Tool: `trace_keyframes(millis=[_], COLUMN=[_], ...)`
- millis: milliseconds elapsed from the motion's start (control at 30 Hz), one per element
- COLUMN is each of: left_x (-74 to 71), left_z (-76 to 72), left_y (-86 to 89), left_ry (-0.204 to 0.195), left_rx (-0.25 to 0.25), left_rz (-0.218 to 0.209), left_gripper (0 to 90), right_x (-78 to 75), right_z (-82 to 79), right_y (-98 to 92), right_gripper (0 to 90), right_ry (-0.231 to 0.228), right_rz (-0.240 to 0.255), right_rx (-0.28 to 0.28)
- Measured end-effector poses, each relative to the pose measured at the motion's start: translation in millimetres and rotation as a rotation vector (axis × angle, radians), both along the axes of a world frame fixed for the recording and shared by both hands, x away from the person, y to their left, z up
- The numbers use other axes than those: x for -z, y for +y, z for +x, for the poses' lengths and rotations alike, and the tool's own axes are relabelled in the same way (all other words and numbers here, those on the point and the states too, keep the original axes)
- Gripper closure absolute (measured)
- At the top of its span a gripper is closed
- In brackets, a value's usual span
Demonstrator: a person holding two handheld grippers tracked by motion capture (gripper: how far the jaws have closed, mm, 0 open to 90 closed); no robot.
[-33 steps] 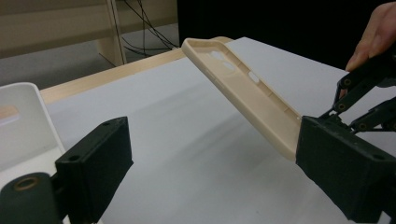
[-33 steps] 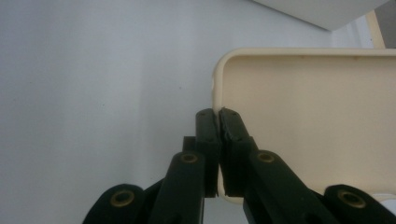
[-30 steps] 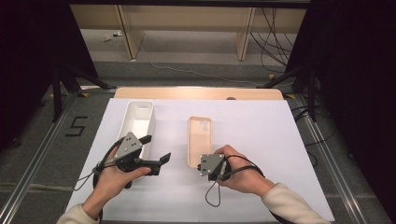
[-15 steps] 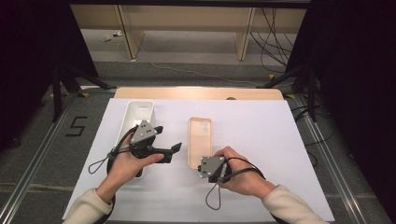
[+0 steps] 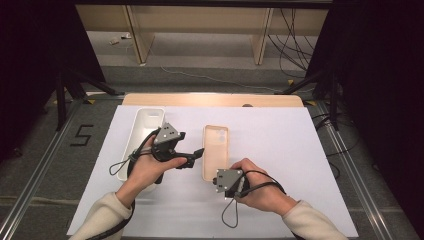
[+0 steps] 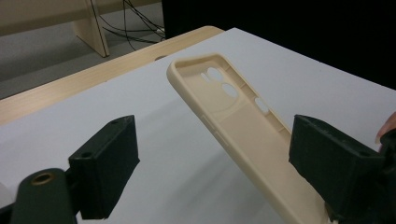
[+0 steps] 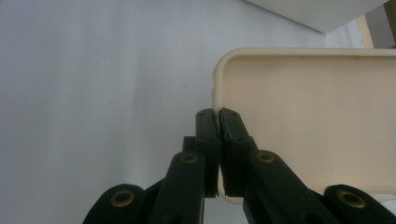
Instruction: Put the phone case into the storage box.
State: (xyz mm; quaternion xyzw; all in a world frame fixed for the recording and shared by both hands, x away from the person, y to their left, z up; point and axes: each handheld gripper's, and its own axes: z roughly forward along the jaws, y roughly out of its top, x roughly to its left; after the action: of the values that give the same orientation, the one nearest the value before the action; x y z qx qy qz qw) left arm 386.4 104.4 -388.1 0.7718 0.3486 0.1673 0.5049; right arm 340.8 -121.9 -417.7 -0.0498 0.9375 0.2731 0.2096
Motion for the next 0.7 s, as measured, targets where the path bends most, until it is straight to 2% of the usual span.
trace_keyframes(millis=[333, 700], left_x=[2.8, 3.6], left_z=[13.9, 28.3], left_y=[-13.0, -18.1], left_ry=[0.036, 0.090], left_rx=[-0.001, -0.063], left_rz=[-0.004, -0.055], left_gripper=[16.1, 28.7], right_x=[-1.7, -3.4], right_z=[-2.3, -6.2], right_y=[1.6, 3.9], right_gripper=[88.1, 88.1], right_ry=[-0.017, -0.028], right_rz=[0.000, -0.003], right_rx=[-0.007, -0.019])
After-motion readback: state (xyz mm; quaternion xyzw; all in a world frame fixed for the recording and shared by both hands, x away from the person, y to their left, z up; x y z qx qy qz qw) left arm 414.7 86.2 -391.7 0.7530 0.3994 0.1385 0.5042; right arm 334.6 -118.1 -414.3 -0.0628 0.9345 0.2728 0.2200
